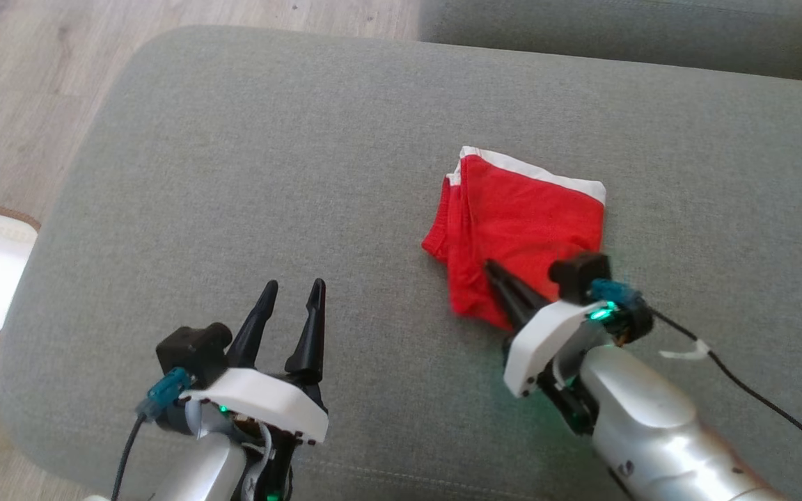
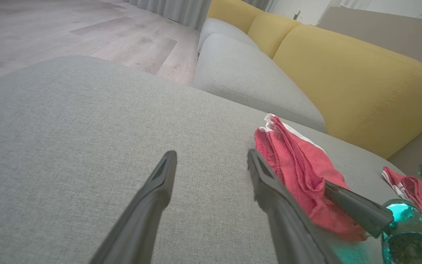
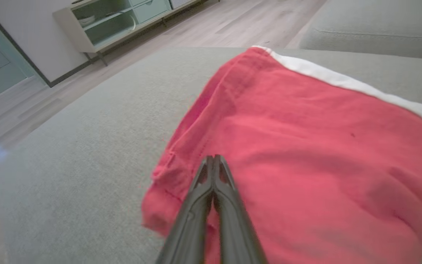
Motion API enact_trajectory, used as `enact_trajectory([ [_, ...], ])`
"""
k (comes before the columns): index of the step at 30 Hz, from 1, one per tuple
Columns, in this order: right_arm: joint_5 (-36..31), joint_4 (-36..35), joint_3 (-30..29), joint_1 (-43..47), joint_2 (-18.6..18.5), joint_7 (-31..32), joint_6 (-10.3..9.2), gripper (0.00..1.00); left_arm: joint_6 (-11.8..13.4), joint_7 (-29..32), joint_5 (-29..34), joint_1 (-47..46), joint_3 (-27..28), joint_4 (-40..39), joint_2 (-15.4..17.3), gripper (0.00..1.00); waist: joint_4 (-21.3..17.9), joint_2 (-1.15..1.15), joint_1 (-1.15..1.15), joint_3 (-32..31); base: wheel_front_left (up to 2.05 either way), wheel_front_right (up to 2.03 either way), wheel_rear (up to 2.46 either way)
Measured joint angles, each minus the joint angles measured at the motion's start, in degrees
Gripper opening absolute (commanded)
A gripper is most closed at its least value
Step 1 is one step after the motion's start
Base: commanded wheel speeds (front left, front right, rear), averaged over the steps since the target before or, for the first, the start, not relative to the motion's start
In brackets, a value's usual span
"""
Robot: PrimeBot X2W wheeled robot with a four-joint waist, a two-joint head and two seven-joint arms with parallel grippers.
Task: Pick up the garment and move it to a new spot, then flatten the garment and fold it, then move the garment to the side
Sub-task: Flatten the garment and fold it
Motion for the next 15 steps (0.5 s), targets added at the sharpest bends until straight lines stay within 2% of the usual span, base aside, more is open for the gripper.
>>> enact_trajectory([
  [8,3.2,-3.4,8.6,0.0,0.2,3.1,0.0,0.0,0.0,0.0,0.0,-0.1,0.1,0.1,0.0,1.0,0.6,0.0,0.0,0.2,0.0,0.0,0.0],
  [12,4.6,-3.5,10.2,0.0,0.2,2.9,0.0,0.0,0.0,0.0,0.0,-0.1,0.2,0.2,0.0,1.0,0.6,0.0,0.0,0.3,0.0,0.0,0.0],
  [15,5.0,-4.3,10.1,-0.5,0.2,0.2,0.0,0.0,0.0,0.0,0.0,-0.1,0.8,0.3,0.0,1.0,-0.2,0.0,0.0,0.0,0.0,0.0,0.0],
])
